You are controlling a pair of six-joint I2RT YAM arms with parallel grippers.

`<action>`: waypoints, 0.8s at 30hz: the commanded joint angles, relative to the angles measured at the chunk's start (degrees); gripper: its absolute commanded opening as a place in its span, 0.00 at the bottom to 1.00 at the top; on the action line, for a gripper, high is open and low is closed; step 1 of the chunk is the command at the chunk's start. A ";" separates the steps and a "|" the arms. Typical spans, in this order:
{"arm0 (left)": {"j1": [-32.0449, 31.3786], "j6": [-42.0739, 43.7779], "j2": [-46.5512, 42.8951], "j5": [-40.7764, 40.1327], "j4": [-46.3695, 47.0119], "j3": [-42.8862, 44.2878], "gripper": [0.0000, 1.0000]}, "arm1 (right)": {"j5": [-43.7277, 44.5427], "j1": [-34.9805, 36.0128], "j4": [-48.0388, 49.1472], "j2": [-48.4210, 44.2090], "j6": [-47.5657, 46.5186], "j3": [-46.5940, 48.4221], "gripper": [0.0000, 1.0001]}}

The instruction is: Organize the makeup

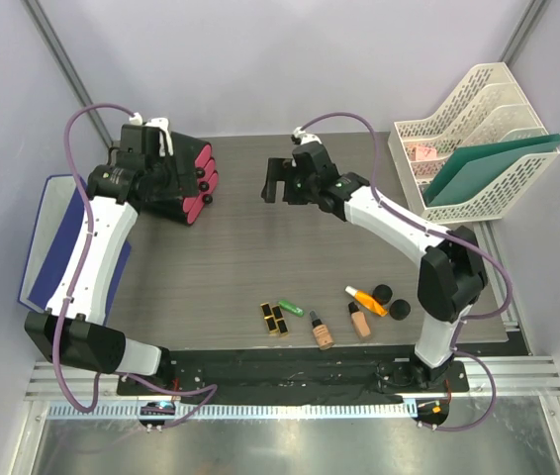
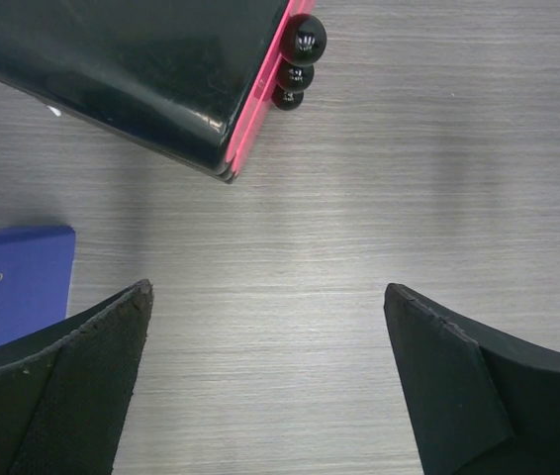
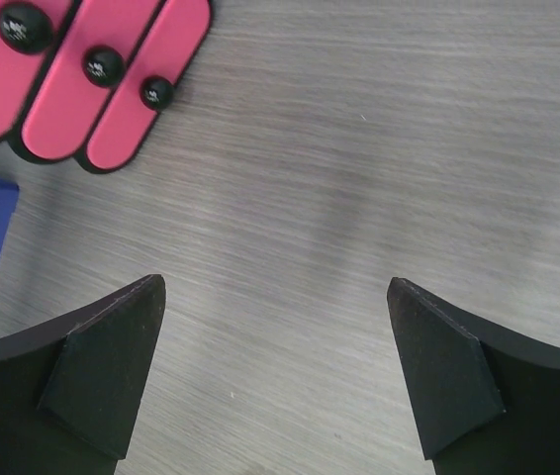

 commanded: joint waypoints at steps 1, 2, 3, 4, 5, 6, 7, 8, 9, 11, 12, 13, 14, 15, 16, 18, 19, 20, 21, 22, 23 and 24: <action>0.27 -0.02 -0.58 -1.44 2.97 1.92 0.95 | -2.41 0.52 0.33 2.63 0.81 6.33 1.00; 0.27 -0.02 -0.49 -2.06 3.24 2.01 0.85 | -2.32 0.52 0.33 3.34 0.99 7.99 1.00; 0.27 -0.02 -0.14 -2.24 3.50 2.10 0.78 | -4.32 0.60 0.24 4.13 1.08 9.05 1.00; 0.27 -0.10 0.13 -2.67 4.11 2.27 0.69 | -4.69 0.52 0.24 4.83 1.95 10.11 1.00; 0.35 -0.19 0.56 -3.11 4.21 2.45 0.51 | -5.74 0.52 0.24 6.58 2.22 12.38 1.00; 0.44 -0.28 1.61 -3.90 4.30 3.06 0.41 | -6.71 0.52 0.33 7.55 2.75 13.71 1.00; 0.61 -0.45 2.58 -4.52 4.30 3.59 0.29 | -7.41 0.43 0.24 8.61 3.62 15.20 1.00; 1.31 -1.06 3.72 -5.22 3.69 4.29 0.09 | -8.20 0.52 0.33 10.97 4.50 18.09 1.00; 2.02 -1.42 4.78 -5.23 3.16 5.16 0.00 | -9.87 0.52 0.33 12.03 5.12 19.59 1.00; 3.42 -3.52 8.29 -4.79 1.93 7.71 0.00 | -11.46 0.43 0.50 15.45 6.87 23.97 0.99; 5.17 -4.14 9.69 -3.22 1.66 8.50 0.00 | -12.68 0.52 0.59 16.69 7.32 25.40 0.99; 5.88 -4.84 10.67 -2.16 1.40 10.08 0.00 | -13.56 0.43 0.68 17.57 8.11 26.63 0.98; 6.67 -5.98 12.68 -1.28 1.05 10.96 0.00 | -14.18 0.52 0.85 18.45 9.07 28.82 0.97; 7.81 -6.69 13.48 -0.49 1.13 11.93 0.00 | -14.80 0.43 1.03 20.11 9.78 29.71 0.96; 8.26 -6.96 14.10 0.91 1.22 12.37 0.00 | -15.94 0.43 1.29 20.74 10.22 30.50 0.95; 8.61 -7.57 15.68 1.28 1.66 12.99 0.00 | -16.73 0.43 1.99 22.58 11.88 32.44 0.93; 8.96 -7.66 16.21 1.10 1.66 13.26 0.00 | -17.61 0.52 2.34 23.29 12.42 33.22 0.93; 9.05 -7.92 17.08 0.93 1.66 13.35 0.00 | -18.31 0.43 3.39 23.90 13.29 33.58 0.90; 9.23 -8.10 17.61 0.93 1.66 13.69 0.00 | -19.10 0.52 4.19 25.30 15.04 33.93 0.89; 9.58 -8.36 18.05 0.75 1.57 13.96 0.00 | -20.59 0.52 4.89 26.01 16.19 34.63 0.89; 9.76 -8.45 18.49 0.75 1.57 14.05 0.00 | -21.39 0.43 6.90 26.71 17.33 34.90 0.86; 9.93 -9.06 19.46 0.84 1.57 14.31 0.00 | -22.00 0.52 7.87 27.50 19.52 35.25 0.84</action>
